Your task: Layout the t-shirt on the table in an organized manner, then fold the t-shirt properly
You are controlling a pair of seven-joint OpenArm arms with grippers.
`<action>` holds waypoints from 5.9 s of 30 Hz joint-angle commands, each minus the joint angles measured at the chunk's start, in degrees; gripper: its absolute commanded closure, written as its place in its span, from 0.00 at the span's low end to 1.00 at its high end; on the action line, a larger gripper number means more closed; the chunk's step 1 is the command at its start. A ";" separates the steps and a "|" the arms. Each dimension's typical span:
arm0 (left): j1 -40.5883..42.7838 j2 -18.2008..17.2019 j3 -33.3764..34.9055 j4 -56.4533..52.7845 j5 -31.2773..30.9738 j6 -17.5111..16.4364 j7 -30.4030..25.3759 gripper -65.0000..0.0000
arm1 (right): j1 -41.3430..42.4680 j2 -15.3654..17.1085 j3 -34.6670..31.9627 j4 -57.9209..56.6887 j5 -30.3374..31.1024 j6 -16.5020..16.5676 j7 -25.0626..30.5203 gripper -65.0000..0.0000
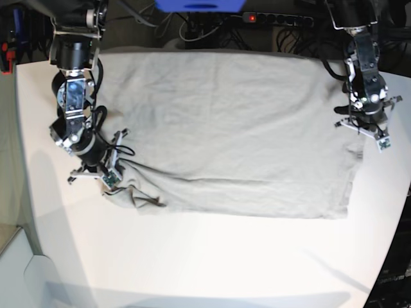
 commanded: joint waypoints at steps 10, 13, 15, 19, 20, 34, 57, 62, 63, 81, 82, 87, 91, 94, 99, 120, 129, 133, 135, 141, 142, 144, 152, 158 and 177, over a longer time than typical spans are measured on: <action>0.18 -0.37 -0.30 0.91 0.45 0.40 -1.04 0.98 | 5.04 0.16 -0.92 3.55 0.79 0.97 -4.00 1.00; 0.18 -0.37 -0.30 0.91 0.45 0.40 -1.04 0.98 | 5.92 0.34 -3.65 1.88 0.79 0.97 -4.00 1.00; 0.18 -0.28 -0.30 0.91 0.45 0.40 -1.04 0.98 | 6.62 0.34 -5.14 0.39 0.79 0.97 -4.00 1.00; 0.18 -0.45 -0.30 0.91 0.45 0.40 -1.04 0.98 | 8.20 0.34 -8.22 -2.87 0.70 0.97 -4.00 1.00; 0.18 -0.54 -0.30 0.91 0.45 0.40 -1.04 0.98 | 8.82 0.34 -8.75 -4.10 0.70 0.97 -4.00 1.00; 0.27 -0.37 -0.30 0.91 0.45 0.40 -1.04 0.98 | 23.85 1.39 -9.54 -29.24 0.61 0.97 -1.80 1.00; 0.27 -0.28 -0.30 0.91 0.45 0.40 -1.04 0.98 | 31.94 2.18 -13.23 -41.46 0.61 -29.22 21.23 0.99; 0.27 -0.28 -0.30 0.91 0.45 0.40 -1.04 0.98 | 31.50 3.33 -13.23 -41.46 0.61 -19.29 16.39 0.99; 0.27 -0.28 -0.30 0.91 0.45 0.40 -1.04 0.98 | 31.41 3.50 -13.23 -41.46 0.61 -17.09 15.34 0.99; -1.05 -0.37 -0.38 7.85 0.36 0.40 -0.43 0.98 | 16.99 4.73 -12.79 -11.66 0.70 0.97 -4.88 1.00; -1.05 -0.37 -0.38 8.65 0.36 0.40 -0.43 0.98 | 15.94 4.12 -12.79 -9.19 0.70 0.97 -6.46 1.00; -1.23 -0.63 -0.38 9.35 0.36 0.40 -0.43 0.98 | 11.46 4.12 -12.79 -0.67 0.70 0.97 -13.15 1.00; -2.28 -0.63 -0.38 6.98 0.36 0.40 -0.43 0.98 | 10.40 4.91 -12.88 -0.49 0.70 0.97 -15.17 1.00; -2.81 -0.63 -0.38 3.63 0.36 0.40 -0.96 0.98 | 9.70 5.61 -12.88 -2.60 0.70 0.97 -14.82 1.00; -4.74 -0.72 -0.38 0.21 0.36 0.40 -0.96 0.98 | 14.27 5.70 -12.88 -14.21 0.70 0.97 -12.88 1.00; -6.24 -0.19 -4.43 5.83 0.36 0.40 -0.25 0.98 | 33.61 4.21 -12.79 -39.52 0.87 -11.55 -6.11 1.00; -6.68 -0.63 -5.48 11.72 0.27 0.22 9.33 0.97 | 24.20 2.36 3.21 -16.93 0.87 0.97 -18.42 0.99; -6.77 -0.63 -5.39 11.90 0.18 -3.03 12.32 0.97 | 16.82 -0.10 6.81 -1.11 0.87 0.97 -26.42 1.00; -6.77 -0.63 -5.57 11.90 -0.34 -9.45 13.37 0.97 | 12.77 -1.95 7.69 6.54 0.87 0.97 -29.23 0.99; -6.68 -0.28 -5.66 11.90 -0.08 -15.42 16.01 0.97 | 1.61 -5.55 7.43 23.95 0.87 0.97 -37.58 1.00; -6.50 -0.28 -5.57 11.90 -0.08 -15.42 16.36 0.97 | 0.03 -5.99 7.34 25.35 0.96 0.97 -38.55 1.00; -6.24 -0.19 -5.48 11.90 -0.08 -15.42 16.54 0.97 | -2.61 -7.05 7.60 26.76 0.96 0.97 -39.96 1.00; -5.10 -0.19 -5.39 11.11 -0.08 -15.42 16.19 0.97 | -8.68 -7.66 7.78 26.94 0.96 0.97 -40.31 1.00; -5.10 -0.10 -5.39 7.68 0.01 -15.42 15.92 0.98 | -8.24 -7.93 7.78 23.16 0.96 0.97 -39.87 1.00; -7.82 0.34 -0.12 -8.06 0.01 -15.34 5.99 0.98 | 0.20 -7.57 9.89 9.09 0.96 0.97 -37.76 1.00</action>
